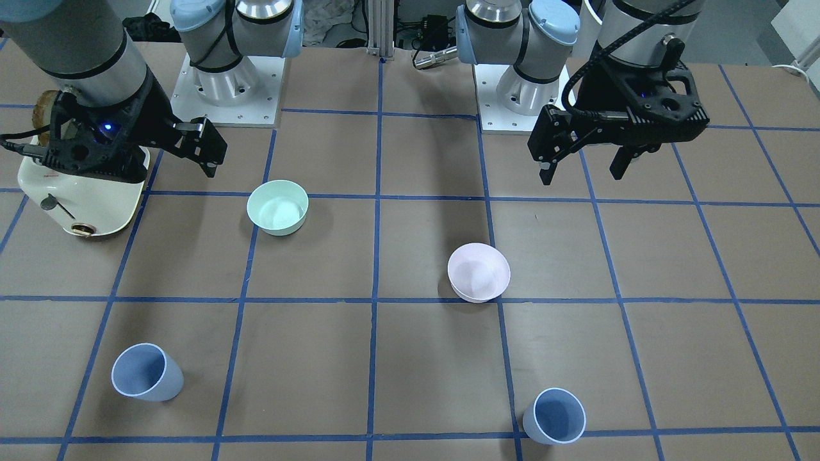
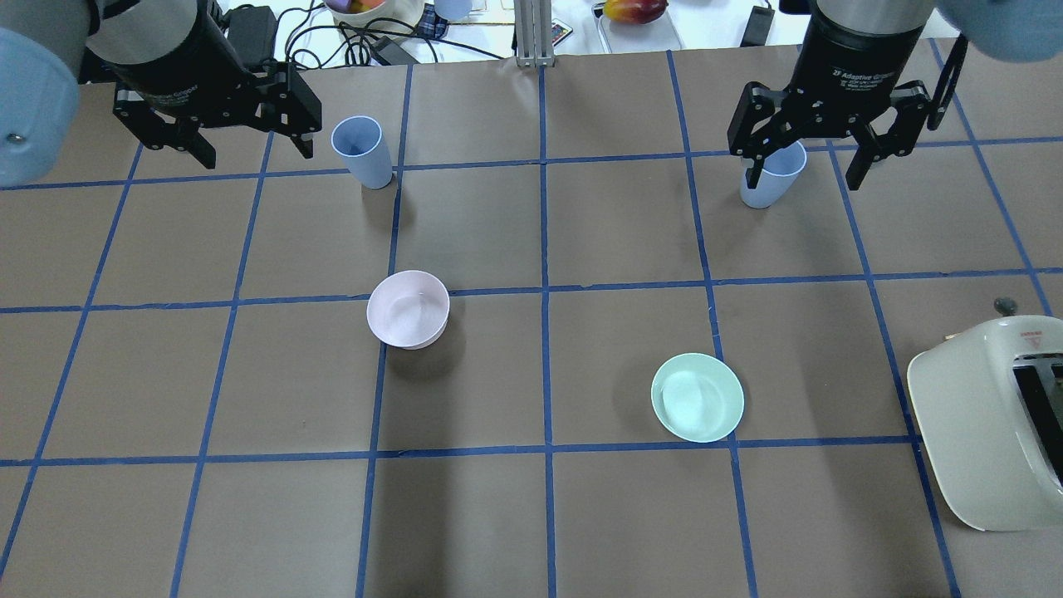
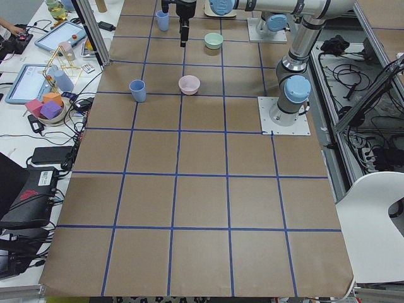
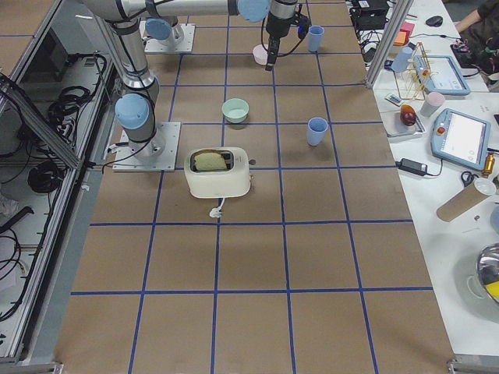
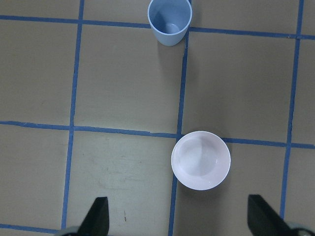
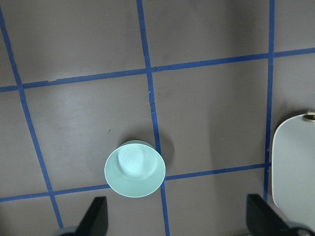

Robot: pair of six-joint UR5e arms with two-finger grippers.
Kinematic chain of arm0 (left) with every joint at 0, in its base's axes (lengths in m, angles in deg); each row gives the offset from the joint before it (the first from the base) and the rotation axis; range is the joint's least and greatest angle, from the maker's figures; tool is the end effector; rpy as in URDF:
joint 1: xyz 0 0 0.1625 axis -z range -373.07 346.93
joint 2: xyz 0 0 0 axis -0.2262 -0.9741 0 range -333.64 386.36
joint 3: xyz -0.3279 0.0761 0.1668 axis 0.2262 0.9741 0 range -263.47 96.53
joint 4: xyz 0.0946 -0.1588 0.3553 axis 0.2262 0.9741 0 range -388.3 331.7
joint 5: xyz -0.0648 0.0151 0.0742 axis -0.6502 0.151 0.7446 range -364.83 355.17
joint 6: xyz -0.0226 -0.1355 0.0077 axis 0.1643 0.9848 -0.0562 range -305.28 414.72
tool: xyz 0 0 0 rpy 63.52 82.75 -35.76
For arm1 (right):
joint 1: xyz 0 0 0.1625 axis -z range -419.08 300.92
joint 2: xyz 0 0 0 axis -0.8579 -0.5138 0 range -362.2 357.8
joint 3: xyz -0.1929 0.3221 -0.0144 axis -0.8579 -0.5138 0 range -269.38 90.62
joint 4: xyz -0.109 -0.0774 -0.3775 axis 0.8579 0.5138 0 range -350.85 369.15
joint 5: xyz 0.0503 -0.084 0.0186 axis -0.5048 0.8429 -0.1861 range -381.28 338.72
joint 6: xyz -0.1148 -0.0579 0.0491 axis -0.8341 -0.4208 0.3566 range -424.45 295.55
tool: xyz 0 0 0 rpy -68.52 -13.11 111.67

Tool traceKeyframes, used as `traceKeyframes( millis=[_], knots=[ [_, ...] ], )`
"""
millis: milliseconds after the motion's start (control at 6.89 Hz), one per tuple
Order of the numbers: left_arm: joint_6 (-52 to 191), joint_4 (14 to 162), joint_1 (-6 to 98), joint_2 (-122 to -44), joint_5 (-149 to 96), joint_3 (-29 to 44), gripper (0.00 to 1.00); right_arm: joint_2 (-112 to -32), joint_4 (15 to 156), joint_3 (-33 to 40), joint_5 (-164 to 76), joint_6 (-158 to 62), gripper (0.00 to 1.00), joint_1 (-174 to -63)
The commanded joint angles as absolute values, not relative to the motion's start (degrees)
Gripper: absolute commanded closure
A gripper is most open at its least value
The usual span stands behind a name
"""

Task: Stack blue cups with both arms

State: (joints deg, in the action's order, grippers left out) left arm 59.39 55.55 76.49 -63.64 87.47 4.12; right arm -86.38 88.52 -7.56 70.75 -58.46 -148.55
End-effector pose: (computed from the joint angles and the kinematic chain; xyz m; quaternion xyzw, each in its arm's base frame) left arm -0.1240 -0.4973 0.4330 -0.0459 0.9960 -0.0753 0.0173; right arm 0.1238 -0.4954 0.4014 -0.0555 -0.9957 -0.0711 0.0211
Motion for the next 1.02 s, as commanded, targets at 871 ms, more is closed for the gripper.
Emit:
traceKeyframes(
  millis=[871],
  knots=[
    [53.53, 45.97, 76.05, -90.36, 87.45, -11.77, 0.00, -86.48, 88.34, -7.55, 70.74, -58.56, 0.00, -148.47]
  ],
)
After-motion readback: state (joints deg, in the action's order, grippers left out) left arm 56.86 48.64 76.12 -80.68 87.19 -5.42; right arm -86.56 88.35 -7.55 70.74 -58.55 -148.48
